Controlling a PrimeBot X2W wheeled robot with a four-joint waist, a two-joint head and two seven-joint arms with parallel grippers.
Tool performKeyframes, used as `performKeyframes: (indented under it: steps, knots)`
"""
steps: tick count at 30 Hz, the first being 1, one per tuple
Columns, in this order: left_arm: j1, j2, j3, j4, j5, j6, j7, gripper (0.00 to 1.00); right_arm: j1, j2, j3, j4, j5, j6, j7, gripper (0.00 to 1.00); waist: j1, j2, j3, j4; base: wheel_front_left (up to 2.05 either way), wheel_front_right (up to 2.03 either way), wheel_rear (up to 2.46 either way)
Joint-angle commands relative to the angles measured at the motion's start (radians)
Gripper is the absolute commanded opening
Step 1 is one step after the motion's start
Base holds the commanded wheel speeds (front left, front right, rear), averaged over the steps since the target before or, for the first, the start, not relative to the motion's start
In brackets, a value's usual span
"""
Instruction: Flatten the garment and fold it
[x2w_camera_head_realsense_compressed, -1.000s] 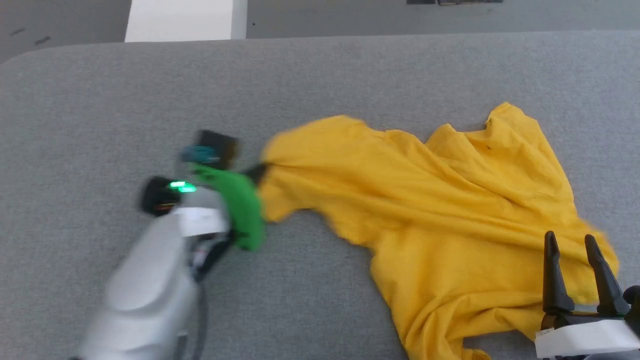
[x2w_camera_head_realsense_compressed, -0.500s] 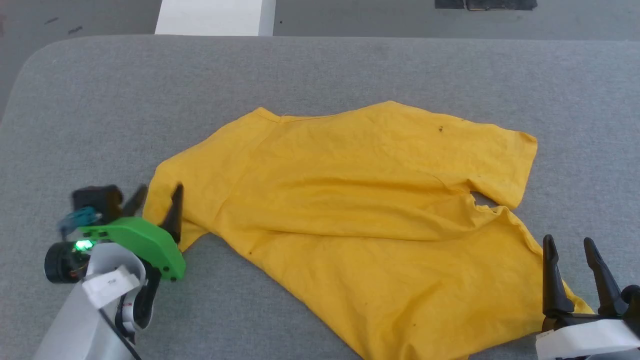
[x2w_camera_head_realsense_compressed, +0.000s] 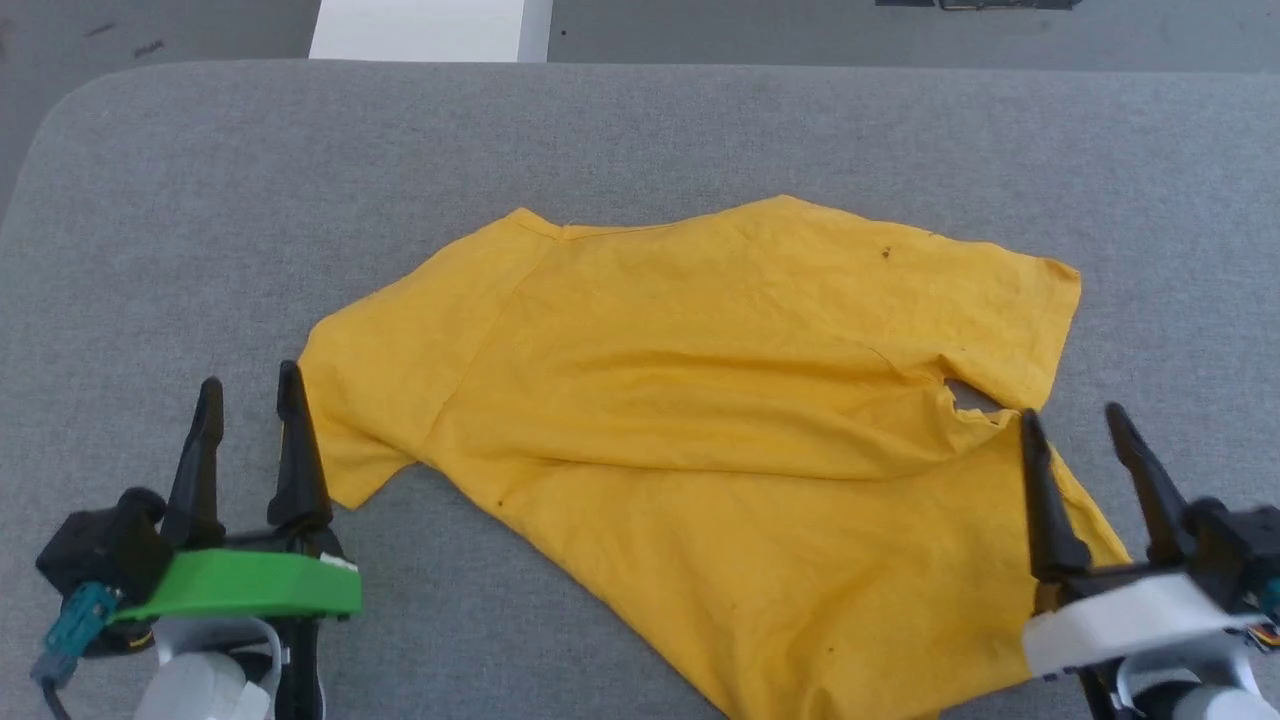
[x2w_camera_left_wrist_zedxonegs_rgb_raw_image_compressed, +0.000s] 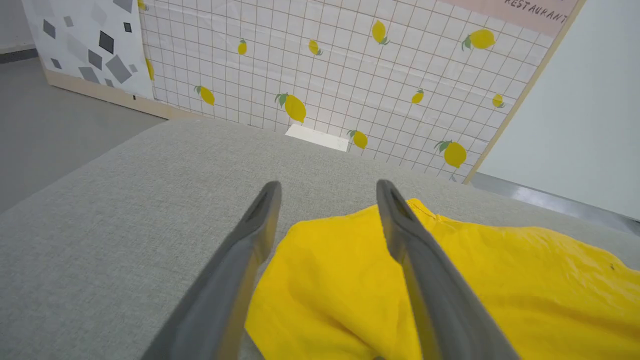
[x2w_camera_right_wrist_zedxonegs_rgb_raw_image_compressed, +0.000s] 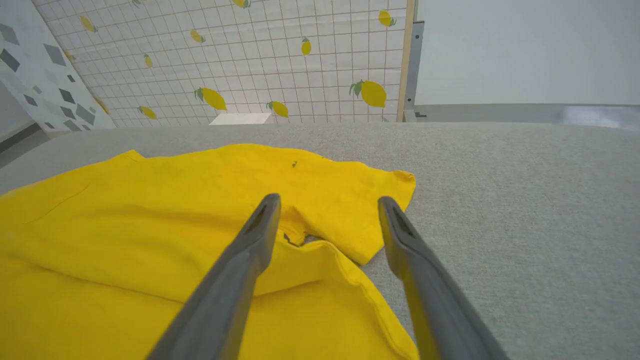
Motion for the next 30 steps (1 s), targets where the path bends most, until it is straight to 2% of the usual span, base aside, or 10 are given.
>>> performKeyframes:
  steps: [1, 5, 9, 11, 16, 17, 19, 20, 25, 30]
  knots:
    - [0.024, -0.015, 0.017, -0.006, 0.018, -0.015, -0.005, 1.00, -0.027, 0.000, 0.022, -0.017, -0.019, -0.001, 0.041, 1.00, -0.0001, 0.0000, 0.004, 0.002, 0.00, 0.00, 0.00]
    - [0.043, -0.069, 0.058, -0.009, 0.036, -0.050, -0.005, 1.00, -0.068, 0.000, 0.072, -0.038, -0.063, -0.001, 0.212, 1.00, -0.0001, 0.0000, 0.010, 0.016, 0.00, 0.00, 0.00]
    - [0.042, -0.104, 0.087, 0.003, 0.055, -0.084, -0.005, 1.00, -0.104, 0.000, 0.078, -0.020, -0.061, -0.001, 0.420, 1.00, -0.0001, 0.0000, 0.011, 0.032, 0.00, 0.00, 0.00]
    - [0.038, -0.116, 0.099, 0.012, 0.063, -0.098, -0.005, 1.00, -0.128, 0.000, 0.086, -0.001, -0.090, -0.001, 0.517, 1.00, -0.0001, 0.0000, 0.010, 0.040, 0.00, 0.00, 0.00]
    - [0.035, -0.142, 0.118, 0.025, 0.082, -0.121, -0.005, 1.00, -0.197, 0.000, 0.065, 0.095, -0.054, -0.001, 0.694, 1.00, -0.0001, 0.0000, 0.009, 0.052, 0.00, 0.00, 0.00]
    - [0.033, -0.145, 0.120, 0.028, 0.084, -0.125, -0.005, 1.00, -0.210, 0.000, 0.062, 0.118, -0.043, -0.001, 0.717, 0.60, -0.0001, 0.0000, 0.010, 0.053, 0.00, 0.00, 0.00]
    - [0.029, -0.151, 0.123, 0.035, 0.088, -0.135, -0.005, 1.00, -0.241, 0.000, 0.058, 0.164, -0.038, -0.001, 0.748, 0.17, -0.0001, 0.0000, 0.013, 0.054, 0.00, 0.00, 0.00]
    - [0.025, -0.154, 0.123, 0.039, 0.090, -0.141, -0.005, 1.00, -0.260, 0.000, 0.057, 0.182, -0.050, -0.001, 0.752, 0.00, -0.0001, 0.0000, 0.016, 0.054, 0.00, 0.00, 0.00]
    - [0.008, -0.162, 0.131, 0.047, 0.100, -0.158, -0.005, 1.00, -0.313, 0.000, -0.022, 0.214, -0.031, -0.001, 0.705, 0.00, -0.0001, 0.0000, 0.029, 0.047, 0.00, 0.00, 0.00]
    - [0.011, -0.167, 0.130, 0.063, 0.101, -0.169, -0.005, 1.00, -0.230, 0.000, -0.178, 0.173, 0.016, -0.001, 0.665, 0.00, -0.0001, 0.0000, 0.034, 0.038, 0.00, 0.00, 0.00]
